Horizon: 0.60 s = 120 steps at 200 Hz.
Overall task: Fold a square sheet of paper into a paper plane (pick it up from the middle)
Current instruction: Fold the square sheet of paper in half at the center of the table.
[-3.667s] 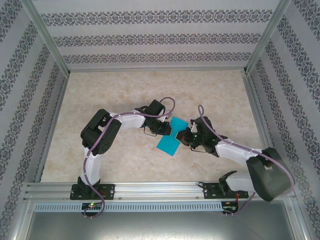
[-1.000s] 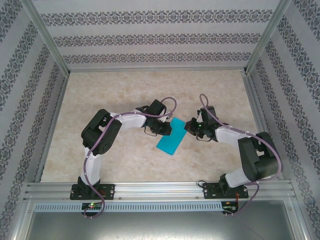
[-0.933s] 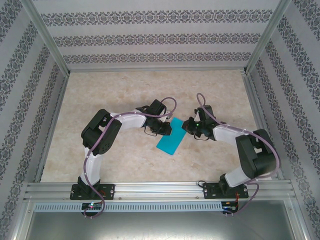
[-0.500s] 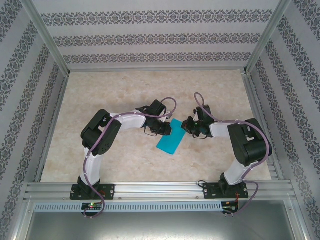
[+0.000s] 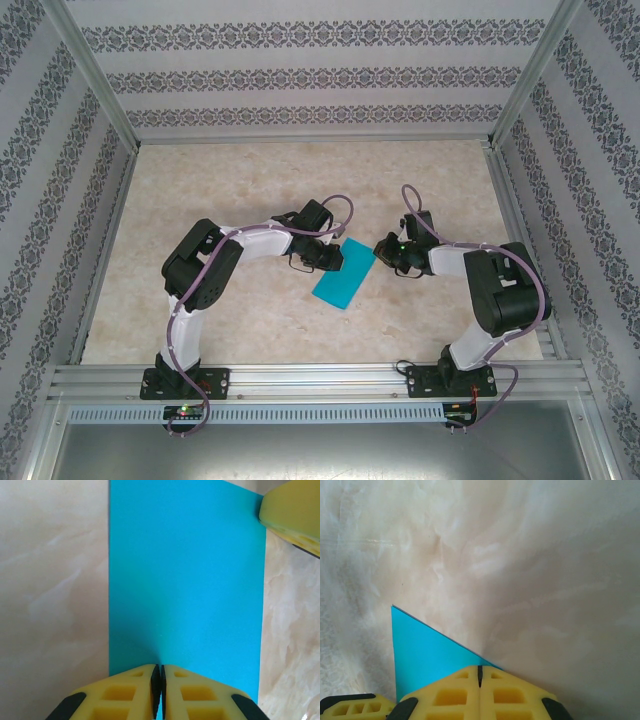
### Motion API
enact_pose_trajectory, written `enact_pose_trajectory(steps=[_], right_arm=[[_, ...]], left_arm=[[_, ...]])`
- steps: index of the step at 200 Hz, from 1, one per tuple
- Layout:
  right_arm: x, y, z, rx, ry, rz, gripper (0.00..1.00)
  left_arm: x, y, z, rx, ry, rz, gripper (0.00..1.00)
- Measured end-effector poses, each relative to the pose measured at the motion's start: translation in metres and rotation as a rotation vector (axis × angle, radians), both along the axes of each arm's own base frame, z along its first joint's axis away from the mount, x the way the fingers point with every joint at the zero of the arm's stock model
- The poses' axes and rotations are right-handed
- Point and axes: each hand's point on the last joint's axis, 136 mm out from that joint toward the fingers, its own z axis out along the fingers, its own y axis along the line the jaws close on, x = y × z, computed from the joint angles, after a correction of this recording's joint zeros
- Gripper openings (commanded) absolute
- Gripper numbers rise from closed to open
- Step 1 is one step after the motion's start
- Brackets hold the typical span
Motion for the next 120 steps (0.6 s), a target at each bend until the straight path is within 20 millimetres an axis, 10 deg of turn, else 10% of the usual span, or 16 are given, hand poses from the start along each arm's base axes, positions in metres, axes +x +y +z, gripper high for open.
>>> enact_pose_trajectory(steps=[120], right_arm=[[0.009, -0.019, 0.001, -0.018, 0.011, -0.058, 0.04]], left_arm=[[-0.014, 0.017, 0.0, 0.025, -0.005, 0.017, 0.16]])
